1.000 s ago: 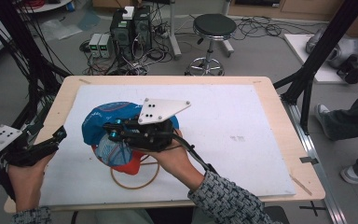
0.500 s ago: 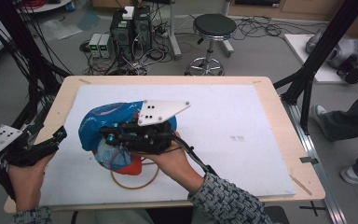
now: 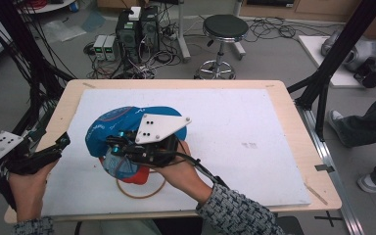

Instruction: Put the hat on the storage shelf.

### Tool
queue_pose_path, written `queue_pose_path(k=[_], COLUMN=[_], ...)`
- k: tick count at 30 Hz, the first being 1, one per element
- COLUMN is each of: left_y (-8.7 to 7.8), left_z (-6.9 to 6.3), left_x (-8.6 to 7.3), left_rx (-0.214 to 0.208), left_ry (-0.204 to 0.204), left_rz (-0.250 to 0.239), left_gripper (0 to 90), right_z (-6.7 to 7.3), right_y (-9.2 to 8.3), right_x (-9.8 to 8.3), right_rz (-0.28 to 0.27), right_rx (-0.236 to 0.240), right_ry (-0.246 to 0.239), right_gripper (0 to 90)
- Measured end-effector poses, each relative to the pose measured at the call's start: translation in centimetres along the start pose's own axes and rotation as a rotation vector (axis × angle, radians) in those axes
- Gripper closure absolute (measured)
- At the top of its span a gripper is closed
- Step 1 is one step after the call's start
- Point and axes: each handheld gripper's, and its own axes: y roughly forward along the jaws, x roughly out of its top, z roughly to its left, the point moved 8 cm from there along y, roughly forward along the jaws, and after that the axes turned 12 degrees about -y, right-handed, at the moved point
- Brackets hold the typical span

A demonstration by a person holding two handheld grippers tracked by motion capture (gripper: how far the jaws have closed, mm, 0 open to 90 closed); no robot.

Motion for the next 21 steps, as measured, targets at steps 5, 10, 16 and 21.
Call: queue_pose_path(k=[5,10,16,21], left_y=[0.0,0.0,0.1,0.0], left_z=[0.0,0.0,-0.1,-0.1], left_x=[0.0,0.0,0.0,0.0], left_rx=[-0.002,-0.002,-0.004,-0.004], left_ry=[0.001,0.000,0.000,-0.002], left_rz=[0.000,0.002,0.002,0.001], left_gripper=[17.1,17.1,17.1,17.1], right_z=[-0.1,-0.4,-0.4,-0.6], right_y=[-0.4,-0.9,-1.0,-1.1], right_x=[-0.3,-0.5,-0.8,-0.9], right_rz=[0.023,0.032,0.031,0.026], right_rx=[-0.031,-0.049,-0.054,-0.067], right_ry=[-0.037,-0.037,-0.037,-0.027], right_gripper=[84.5,84.4,82.3,79.6])
